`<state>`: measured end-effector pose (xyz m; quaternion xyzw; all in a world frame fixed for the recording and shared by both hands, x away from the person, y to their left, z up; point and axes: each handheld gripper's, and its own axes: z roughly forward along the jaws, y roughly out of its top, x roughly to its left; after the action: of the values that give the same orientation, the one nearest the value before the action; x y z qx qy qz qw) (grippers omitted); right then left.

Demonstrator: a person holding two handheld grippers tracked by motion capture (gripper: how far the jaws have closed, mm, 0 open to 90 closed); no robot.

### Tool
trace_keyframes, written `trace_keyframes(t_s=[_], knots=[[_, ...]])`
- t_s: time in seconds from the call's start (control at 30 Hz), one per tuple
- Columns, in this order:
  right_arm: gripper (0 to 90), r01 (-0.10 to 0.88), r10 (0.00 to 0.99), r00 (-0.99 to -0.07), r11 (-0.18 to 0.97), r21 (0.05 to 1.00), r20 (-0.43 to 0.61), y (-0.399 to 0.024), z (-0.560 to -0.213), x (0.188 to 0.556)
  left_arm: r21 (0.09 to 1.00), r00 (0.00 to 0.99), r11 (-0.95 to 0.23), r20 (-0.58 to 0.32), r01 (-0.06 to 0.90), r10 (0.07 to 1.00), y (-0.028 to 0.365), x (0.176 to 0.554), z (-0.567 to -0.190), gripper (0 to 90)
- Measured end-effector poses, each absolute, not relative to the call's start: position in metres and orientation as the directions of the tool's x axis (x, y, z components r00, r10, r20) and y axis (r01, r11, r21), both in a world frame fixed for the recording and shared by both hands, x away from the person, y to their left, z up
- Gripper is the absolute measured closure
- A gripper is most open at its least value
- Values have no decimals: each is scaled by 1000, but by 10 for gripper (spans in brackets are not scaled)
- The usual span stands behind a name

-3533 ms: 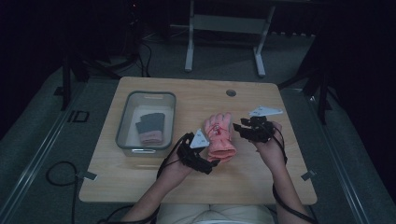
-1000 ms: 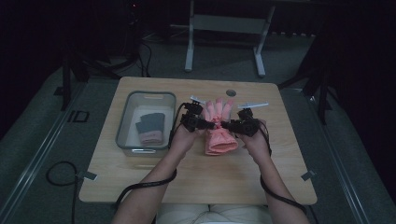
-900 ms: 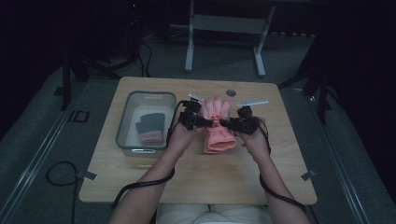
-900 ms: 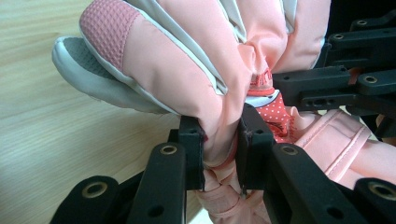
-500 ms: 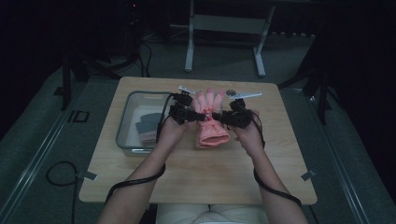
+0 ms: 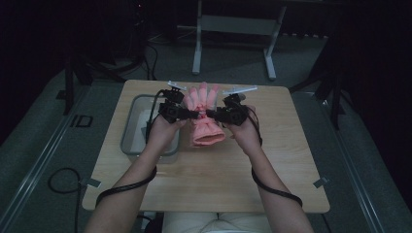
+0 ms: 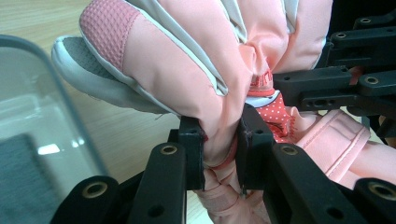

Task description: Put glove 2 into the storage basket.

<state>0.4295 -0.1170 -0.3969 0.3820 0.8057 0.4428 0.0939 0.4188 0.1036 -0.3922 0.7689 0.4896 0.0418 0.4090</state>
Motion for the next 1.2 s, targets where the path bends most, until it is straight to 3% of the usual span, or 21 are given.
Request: trace_keyframes(t_s=[0.83, 1.2], knots=[[680, 487, 603, -774, 374, 789, 192, -4, -388, 435, 662, 395, -105, -306, 742, 866, 209, 397, -380, 751], [680, 493, 593, -783, 407, 769, 188, 27, -402, 448, 636, 353, -63, -340, 769, 872, 235, 408, -406, 751]])
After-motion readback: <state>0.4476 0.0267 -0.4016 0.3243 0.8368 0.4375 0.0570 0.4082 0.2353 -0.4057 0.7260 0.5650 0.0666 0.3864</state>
